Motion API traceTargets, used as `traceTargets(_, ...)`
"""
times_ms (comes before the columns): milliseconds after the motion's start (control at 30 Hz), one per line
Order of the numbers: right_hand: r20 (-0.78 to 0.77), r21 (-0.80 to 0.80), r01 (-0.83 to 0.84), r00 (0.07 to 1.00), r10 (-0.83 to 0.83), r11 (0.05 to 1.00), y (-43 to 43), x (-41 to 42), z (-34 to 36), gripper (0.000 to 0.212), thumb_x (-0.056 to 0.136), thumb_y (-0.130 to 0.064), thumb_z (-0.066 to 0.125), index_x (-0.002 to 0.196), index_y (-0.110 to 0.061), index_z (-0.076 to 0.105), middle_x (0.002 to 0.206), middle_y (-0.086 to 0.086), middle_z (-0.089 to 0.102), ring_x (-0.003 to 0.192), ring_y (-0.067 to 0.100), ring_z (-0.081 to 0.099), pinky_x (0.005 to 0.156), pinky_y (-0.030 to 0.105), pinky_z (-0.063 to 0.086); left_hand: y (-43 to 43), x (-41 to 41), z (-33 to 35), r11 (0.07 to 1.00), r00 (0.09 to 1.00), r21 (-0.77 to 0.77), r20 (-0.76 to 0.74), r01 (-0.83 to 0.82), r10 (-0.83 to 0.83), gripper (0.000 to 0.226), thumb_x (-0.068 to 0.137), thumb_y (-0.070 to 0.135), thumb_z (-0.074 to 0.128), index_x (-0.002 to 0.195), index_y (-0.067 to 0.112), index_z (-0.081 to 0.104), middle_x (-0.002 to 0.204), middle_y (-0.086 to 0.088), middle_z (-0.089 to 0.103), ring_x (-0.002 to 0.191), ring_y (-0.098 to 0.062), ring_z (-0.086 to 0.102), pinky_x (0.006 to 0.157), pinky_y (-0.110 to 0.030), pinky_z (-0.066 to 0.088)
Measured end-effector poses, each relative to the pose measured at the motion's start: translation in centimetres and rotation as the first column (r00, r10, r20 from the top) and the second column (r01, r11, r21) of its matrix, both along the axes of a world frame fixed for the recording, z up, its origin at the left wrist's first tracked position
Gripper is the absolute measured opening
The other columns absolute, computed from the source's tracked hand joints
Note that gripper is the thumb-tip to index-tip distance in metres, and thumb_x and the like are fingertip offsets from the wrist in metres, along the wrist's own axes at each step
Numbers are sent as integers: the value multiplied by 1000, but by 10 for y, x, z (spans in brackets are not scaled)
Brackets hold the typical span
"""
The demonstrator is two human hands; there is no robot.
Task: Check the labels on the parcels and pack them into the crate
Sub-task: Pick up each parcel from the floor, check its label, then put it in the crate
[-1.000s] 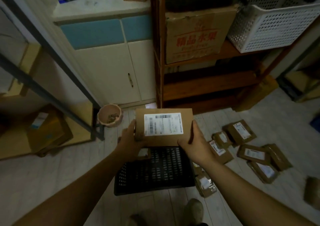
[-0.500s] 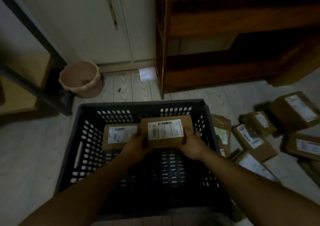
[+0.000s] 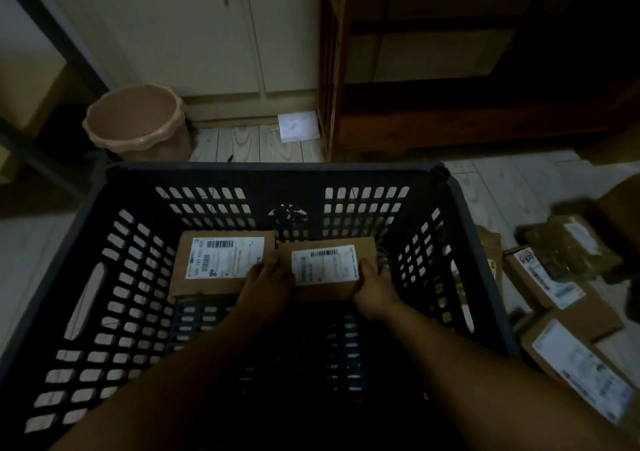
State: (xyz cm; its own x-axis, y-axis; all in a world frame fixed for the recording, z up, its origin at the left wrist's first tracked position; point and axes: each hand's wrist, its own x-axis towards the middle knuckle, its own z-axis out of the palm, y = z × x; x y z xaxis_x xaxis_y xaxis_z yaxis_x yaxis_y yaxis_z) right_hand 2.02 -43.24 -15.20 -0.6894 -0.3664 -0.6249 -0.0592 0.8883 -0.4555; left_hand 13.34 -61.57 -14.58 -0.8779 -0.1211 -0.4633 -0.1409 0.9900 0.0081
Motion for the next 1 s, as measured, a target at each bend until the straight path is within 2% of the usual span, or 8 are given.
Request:
traceTargets(133,-19,157,-73,997,77,985,-4,5,-5,68,92,-29,52,149,-24,16,155,20,4,139,42,15,112,52,23,-10,4,3,998,994,19,92,53,-55,62,93,41,44,147,27,17,158,-2,1,142,-30,-18,112,-55,-3)
traceTargets(267,53,93,-116,992,112,989,-3,3,61,68,87,-48,56,144,-28,26,155,12,10,139,36,16,113,44,23,-15,2,69,960,965,199,216,-195,152,71,91,51,46,149,32,9,158,0,-13,143,-28,-14,113,-55,0)
traceTargets(367,53,-20,-187,981,187,982,8,-2,154,58,87,-49,56,138,-25,44,148,11,35,132,31,34,110,37,31,-12,8,156,934,942,200,223,-295,249,80,90,50,48,150,23,4,158,-8,-8,144,-32,-10,115,-55,7)
traceTargets(467,66,-74,-168,983,173,983,23,-9,265,35,88,-38,58,118,-20,59,126,13,57,109,25,55,91,31,47,-2,11,263,895,927,257,187,-365,325,79,88,54,50,149,22,13,158,-10,6,144,-31,1,116,-50,10)
traceTargets(567,70,-96,-129,988,136,987,41,-14,376,29,86,-40,60,107,-19,59,109,9,62,91,21,59,74,30,50,13,14,370,893,930,272,179,-360,321,79,85,57,53,148,20,21,155,-9,18,142,-30,12,116,-48,14)
traceTargets(667,12,-74,-110,994,111,991,67,-14,494,44,83,-44,59,120,-20,56,115,7,59,84,16,56,67,28,45,38,24,482,865,934,354,101,-356,344,77,85,52,57,146,16,28,153,-10,24,141,-27,16,116,-43,14)
traceTargets(833,-96,-2,-108,990,107,994,116,-13,645,79,82,-53,59,147,-17,30,150,8,34,128,28,43,96,30,39,86,27,628,873,940,356,50,-333,338,78,88,50,54,149,18,16,157,-14,11,143,-32,7,115,-44,10)
traceTargets(1000,-232,-69,-39,972,22,997,152,-4,745,77,85,-50,59,148,-19,28,152,9,31,129,31,42,102,37,40,121,25,735,818,903,470,-93,-332,420,80,86,50,57,149,23,16,158,-8,10,144,-26,9,114,-39,14)
